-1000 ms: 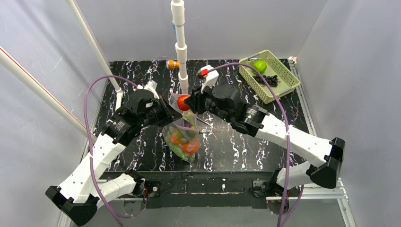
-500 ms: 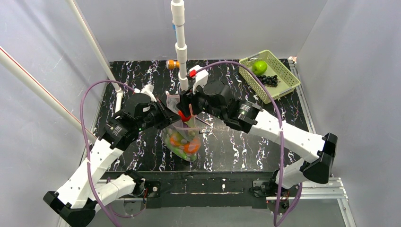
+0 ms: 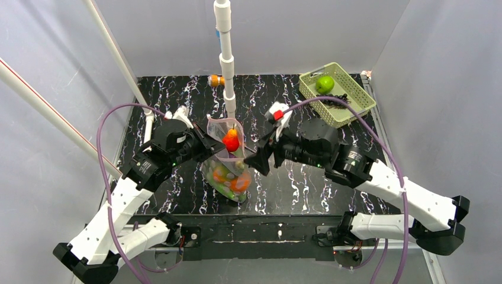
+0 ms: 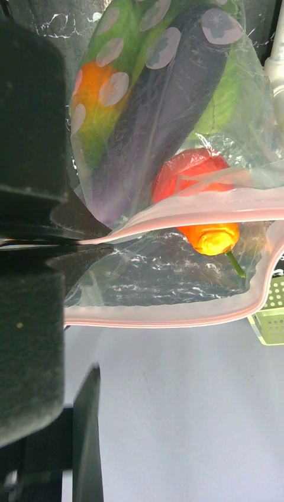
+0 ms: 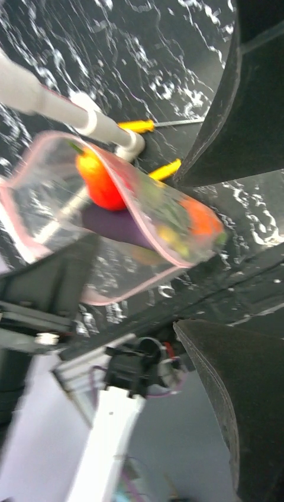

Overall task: Place the food in the zip-top bag and seal the zipper
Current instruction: Place the fake fruit in the zipper food storage bag, then adjust the zipper food storage bag at the center of the board.

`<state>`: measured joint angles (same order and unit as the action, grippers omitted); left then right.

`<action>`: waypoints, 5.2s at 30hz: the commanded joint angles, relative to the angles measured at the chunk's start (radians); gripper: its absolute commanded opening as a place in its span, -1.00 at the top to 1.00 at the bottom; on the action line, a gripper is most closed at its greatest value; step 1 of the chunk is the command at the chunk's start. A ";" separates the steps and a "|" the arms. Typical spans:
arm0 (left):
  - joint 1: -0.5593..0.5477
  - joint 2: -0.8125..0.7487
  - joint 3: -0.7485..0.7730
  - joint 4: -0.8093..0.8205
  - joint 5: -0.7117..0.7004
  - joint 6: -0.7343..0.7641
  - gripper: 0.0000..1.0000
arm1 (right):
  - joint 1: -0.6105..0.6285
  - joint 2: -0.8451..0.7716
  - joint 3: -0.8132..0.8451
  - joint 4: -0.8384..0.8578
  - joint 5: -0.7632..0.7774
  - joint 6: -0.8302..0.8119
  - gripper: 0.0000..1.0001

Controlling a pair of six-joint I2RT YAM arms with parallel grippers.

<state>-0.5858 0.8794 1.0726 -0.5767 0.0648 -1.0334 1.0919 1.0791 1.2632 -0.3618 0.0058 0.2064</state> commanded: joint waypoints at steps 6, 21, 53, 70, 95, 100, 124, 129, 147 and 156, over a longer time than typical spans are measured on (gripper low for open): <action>-0.003 -0.046 -0.023 0.032 -0.047 -0.039 1.00 | 0.051 0.013 -0.132 0.128 -0.140 -0.106 -0.70; -0.003 -0.041 -0.018 0.028 -0.096 -0.041 1.00 | 0.094 0.148 -0.057 0.210 0.240 -0.163 -0.01; 0.350 -0.148 -0.300 0.592 0.628 0.676 -0.93 | -0.227 -0.045 -0.236 0.245 -0.413 -0.395 0.97; 0.454 -0.067 -0.620 1.396 0.751 0.373 -0.53 | -0.252 -0.109 -0.222 0.248 -0.409 -0.410 0.97; 0.464 -0.169 -0.468 0.928 0.812 0.540 1.00 | -0.256 -0.104 -0.097 -0.074 -0.053 -0.405 0.60; 0.464 -0.174 -0.437 0.824 0.766 0.503 1.00 | -0.238 -0.058 0.036 -0.150 -0.097 -0.391 -0.08; 0.465 -0.232 -0.467 0.794 0.863 0.467 1.00 | -0.188 0.181 0.336 -0.287 -0.286 -0.614 -0.97; 0.464 -0.227 -0.446 0.802 0.843 0.416 1.00 | -0.241 0.138 0.226 -0.275 -0.390 -0.562 -0.97; 0.465 -0.177 -0.333 0.633 0.939 0.532 1.00 | -0.357 0.114 0.108 -0.205 -0.565 -0.605 0.05; 0.464 -0.183 -0.337 0.619 1.020 0.643 -0.03 | -0.432 0.015 0.017 -0.214 -0.687 -0.639 0.97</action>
<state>-0.1261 0.7032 0.7322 -0.0069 1.0098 -0.4403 0.6783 1.1640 1.2986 -0.5900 -0.5848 -0.4082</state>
